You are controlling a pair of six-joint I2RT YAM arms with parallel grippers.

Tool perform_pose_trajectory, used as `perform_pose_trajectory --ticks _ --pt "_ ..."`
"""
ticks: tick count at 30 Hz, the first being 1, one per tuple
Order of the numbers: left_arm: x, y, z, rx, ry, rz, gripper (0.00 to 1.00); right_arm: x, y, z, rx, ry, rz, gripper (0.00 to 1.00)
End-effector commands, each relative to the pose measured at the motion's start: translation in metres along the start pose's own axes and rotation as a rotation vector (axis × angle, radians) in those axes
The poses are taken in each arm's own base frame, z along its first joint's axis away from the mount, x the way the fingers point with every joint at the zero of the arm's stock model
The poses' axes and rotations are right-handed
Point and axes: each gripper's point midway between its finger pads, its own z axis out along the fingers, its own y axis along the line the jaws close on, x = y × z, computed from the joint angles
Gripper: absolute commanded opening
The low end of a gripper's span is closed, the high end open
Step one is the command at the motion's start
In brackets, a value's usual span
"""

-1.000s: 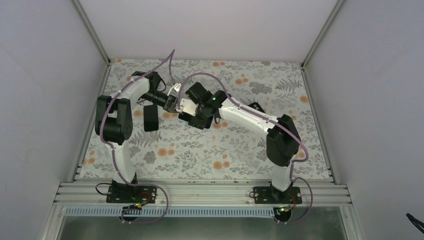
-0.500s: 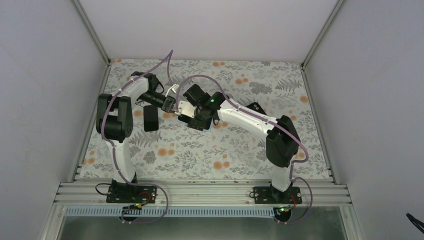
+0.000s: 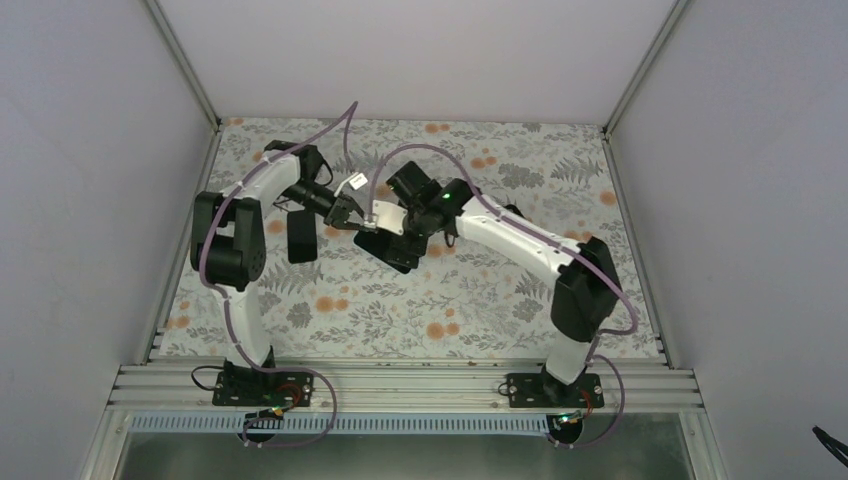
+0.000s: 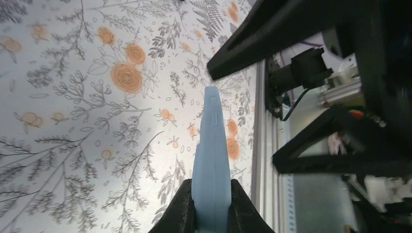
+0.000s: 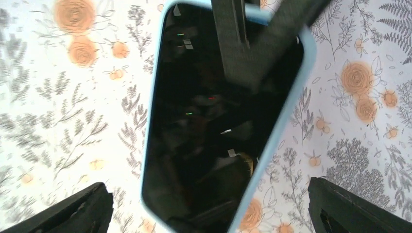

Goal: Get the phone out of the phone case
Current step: Pick up the phone at the center of the board.

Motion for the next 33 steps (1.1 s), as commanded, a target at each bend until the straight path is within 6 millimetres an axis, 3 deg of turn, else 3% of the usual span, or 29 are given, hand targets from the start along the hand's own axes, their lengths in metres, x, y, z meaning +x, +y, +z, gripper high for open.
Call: perform_pose_trajectory --ticks 1,4,7,14,17,28,33 --pt "-0.019 -0.035 -0.023 -0.059 -0.039 0.221 0.02 0.01 0.013 -0.039 -0.131 -0.096 0.002 1.0" --pt "-0.017 -0.047 -0.029 -0.096 -0.029 0.297 0.02 0.019 0.009 -0.059 -0.153 -0.152 0.018 1.0" --pt "-0.015 -0.062 -0.034 -0.12 -0.026 0.361 0.02 0.026 0.007 -0.066 -0.198 -0.178 0.045 1.0" --pt "-0.013 -0.108 -0.041 -0.158 -0.041 0.526 0.02 0.031 -0.003 -0.06 -0.215 -0.167 0.075 1.0" --pt "-0.011 -0.119 -0.044 -0.17 -0.047 0.549 0.02 0.036 -0.009 -0.046 -0.227 -0.148 0.096 1.0" --pt "-0.006 -0.125 -0.045 -0.192 -0.037 0.557 0.02 0.041 -0.027 -0.042 -0.229 -0.169 0.137 1.0" --pt "-0.007 -0.121 -0.045 -0.192 -0.031 0.551 0.02 0.045 -0.011 -0.044 -0.311 -0.159 0.116 1.0"
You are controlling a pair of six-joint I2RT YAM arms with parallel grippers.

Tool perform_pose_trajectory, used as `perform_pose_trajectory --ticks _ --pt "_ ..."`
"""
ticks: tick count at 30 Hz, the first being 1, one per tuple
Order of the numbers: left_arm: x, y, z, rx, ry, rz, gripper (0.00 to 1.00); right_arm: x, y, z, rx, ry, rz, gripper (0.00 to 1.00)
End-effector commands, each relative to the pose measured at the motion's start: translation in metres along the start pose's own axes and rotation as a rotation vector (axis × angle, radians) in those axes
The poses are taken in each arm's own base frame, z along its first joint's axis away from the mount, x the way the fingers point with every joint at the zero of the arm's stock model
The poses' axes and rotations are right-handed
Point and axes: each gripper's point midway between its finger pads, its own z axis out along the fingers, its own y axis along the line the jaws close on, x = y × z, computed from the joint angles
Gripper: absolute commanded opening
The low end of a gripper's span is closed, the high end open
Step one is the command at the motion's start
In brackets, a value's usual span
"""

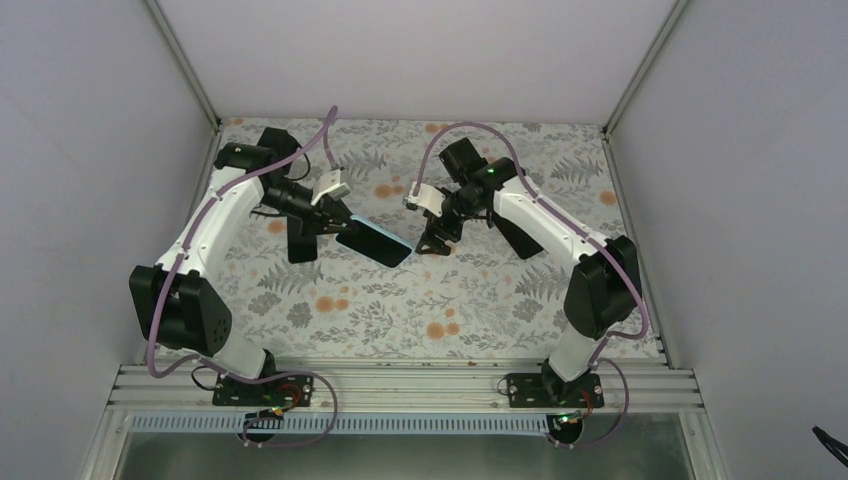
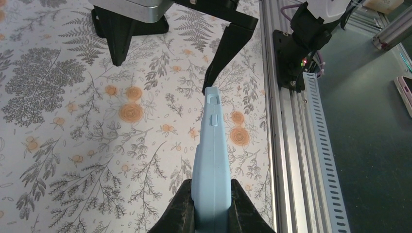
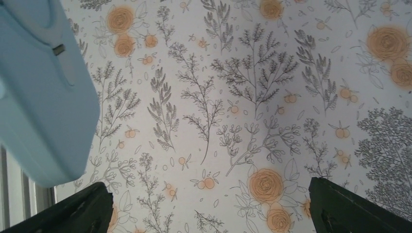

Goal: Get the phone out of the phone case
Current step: Pick up the phone at the center of the board.

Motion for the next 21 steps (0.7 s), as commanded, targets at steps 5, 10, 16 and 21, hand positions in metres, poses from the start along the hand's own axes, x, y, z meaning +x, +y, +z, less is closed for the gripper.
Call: perform_pose_trajectory --ticks 5,10,16,21 --pt "-0.012 -0.001 -0.001 0.024 -0.051 0.031 0.02 0.017 0.029 0.01 -0.131 0.045 -0.032 1.0" --pt "-0.016 -0.003 -0.001 0.03 -0.063 0.038 0.02 0.009 0.026 0.011 -0.133 0.023 -0.033 1.0" --pt "-0.016 -0.007 0.002 0.042 -0.058 0.039 0.02 0.002 0.022 0.018 -0.15 0.024 -0.034 1.0" --pt "-0.017 -0.012 0.006 0.06 -0.057 0.043 0.02 -0.004 0.016 0.023 -0.139 0.013 -0.03 1.0"
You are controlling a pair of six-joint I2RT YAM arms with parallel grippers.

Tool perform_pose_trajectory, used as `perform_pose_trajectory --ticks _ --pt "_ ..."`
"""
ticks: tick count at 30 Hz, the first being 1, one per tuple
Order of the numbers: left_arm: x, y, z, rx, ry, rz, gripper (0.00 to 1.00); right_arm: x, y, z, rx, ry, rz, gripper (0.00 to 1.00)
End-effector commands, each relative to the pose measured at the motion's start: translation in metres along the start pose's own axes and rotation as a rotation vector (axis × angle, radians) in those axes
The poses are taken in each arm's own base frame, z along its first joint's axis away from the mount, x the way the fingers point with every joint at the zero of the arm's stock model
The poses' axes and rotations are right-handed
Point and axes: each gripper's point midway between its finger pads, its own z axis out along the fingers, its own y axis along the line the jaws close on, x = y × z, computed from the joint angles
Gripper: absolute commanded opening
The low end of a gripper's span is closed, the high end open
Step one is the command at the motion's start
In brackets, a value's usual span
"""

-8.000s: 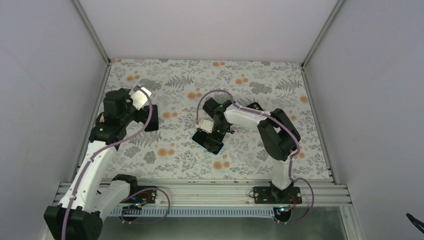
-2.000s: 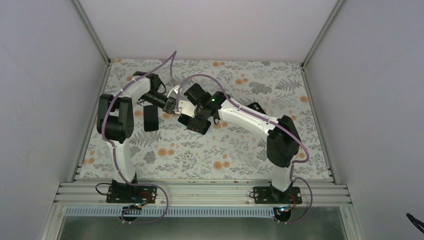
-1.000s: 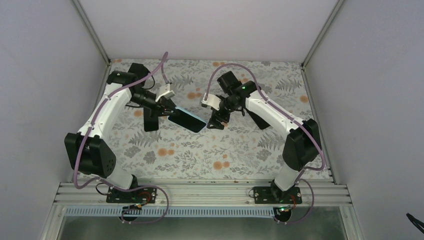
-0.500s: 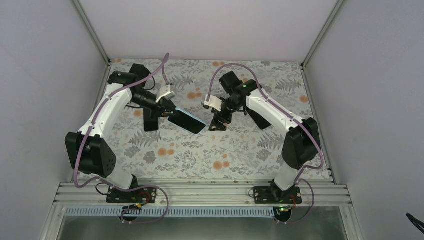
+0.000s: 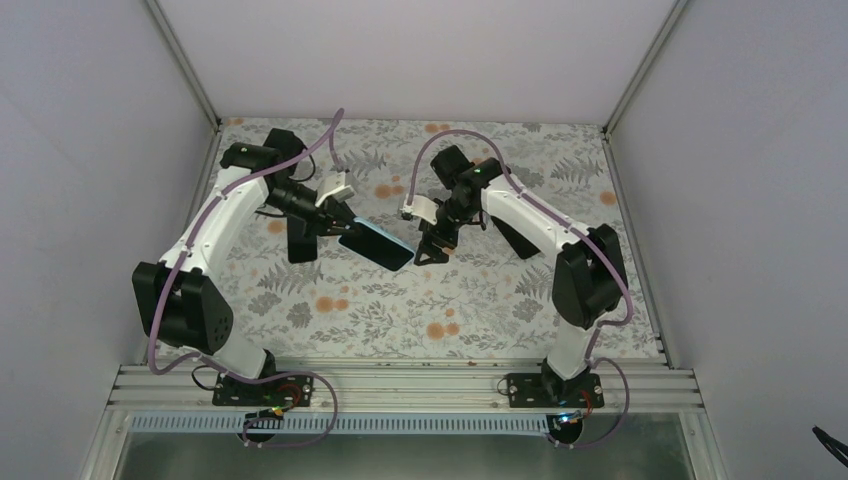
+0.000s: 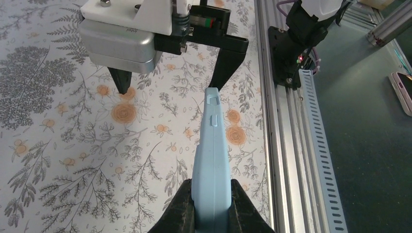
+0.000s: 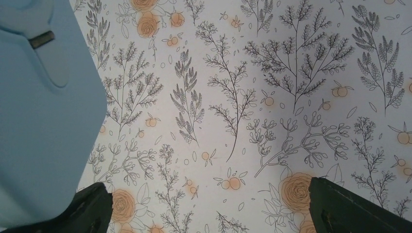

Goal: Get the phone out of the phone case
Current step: Pick up the phone at the center of the board.

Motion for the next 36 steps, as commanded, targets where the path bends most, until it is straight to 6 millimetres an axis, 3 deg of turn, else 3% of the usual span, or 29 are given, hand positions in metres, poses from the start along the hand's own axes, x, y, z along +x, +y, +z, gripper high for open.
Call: perform_pose_trajectory --ticks 1,14,26,36 --pt "-0.017 -0.011 0.001 0.041 -0.067 0.045 0.02 -0.016 0.0 -0.001 -0.008 -0.041 -0.023 1.0" --pt "-0.017 -0.019 0.009 0.075 -0.058 0.048 0.02 -0.022 -0.007 -0.003 0.013 -0.044 -0.027 0.98" --pt "-0.018 -0.014 0.007 0.054 -0.044 0.057 0.02 -0.002 0.031 -0.005 -0.098 0.01 -0.068 0.97" --pt "-0.017 -0.014 0.007 0.052 -0.038 0.059 0.02 -0.001 0.035 -0.002 -0.118 0.019 -0.075 0.95"
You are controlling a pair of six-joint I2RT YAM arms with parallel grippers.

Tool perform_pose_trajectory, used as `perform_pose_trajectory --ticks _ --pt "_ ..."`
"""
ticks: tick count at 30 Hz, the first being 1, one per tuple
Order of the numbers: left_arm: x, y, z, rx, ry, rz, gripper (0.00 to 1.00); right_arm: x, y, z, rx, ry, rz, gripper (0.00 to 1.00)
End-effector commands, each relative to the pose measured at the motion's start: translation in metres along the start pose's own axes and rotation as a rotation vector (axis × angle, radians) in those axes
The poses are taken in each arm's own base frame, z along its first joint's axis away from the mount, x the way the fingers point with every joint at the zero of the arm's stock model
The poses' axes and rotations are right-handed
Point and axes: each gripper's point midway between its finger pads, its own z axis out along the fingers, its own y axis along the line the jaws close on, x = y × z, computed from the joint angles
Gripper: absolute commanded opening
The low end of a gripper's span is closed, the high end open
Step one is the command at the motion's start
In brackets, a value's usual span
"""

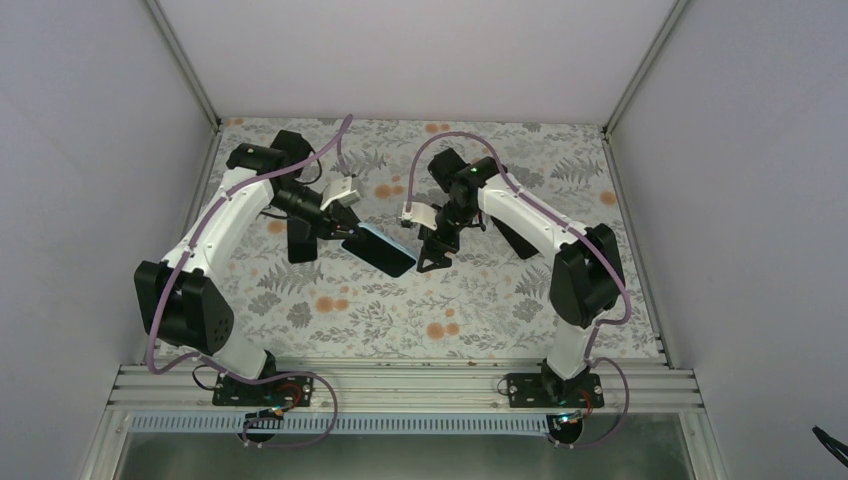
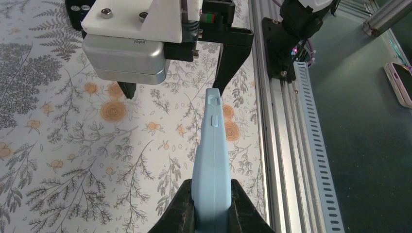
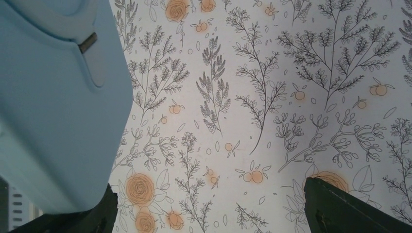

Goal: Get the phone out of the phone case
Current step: Pick up the phone at the center of the board.

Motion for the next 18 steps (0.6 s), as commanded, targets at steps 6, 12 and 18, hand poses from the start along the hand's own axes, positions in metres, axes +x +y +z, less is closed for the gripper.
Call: perform_pose_trajectory --ticks 6,12,18 --pt "-0.018 -0.006 -0.0023 0.032 -0.08 0.042 0.02 -0.0104 0.0158 -0.0023 -0.051 -0.038 -0.04 0.93" --pt "-0.0162 -0.0055 -0.0007 0.036 -0.077 0.04 0.02 -0.0066 0.0205 -0.0001 -0.075 -0.029 -0.038 0.92" --pt "-0.0164 -0.0059 -0.0003 0.043 -0.084 0.039 0.02 -0.0068 0.0152 0.0001 -0.042 -0.03 -0.035 0.91"
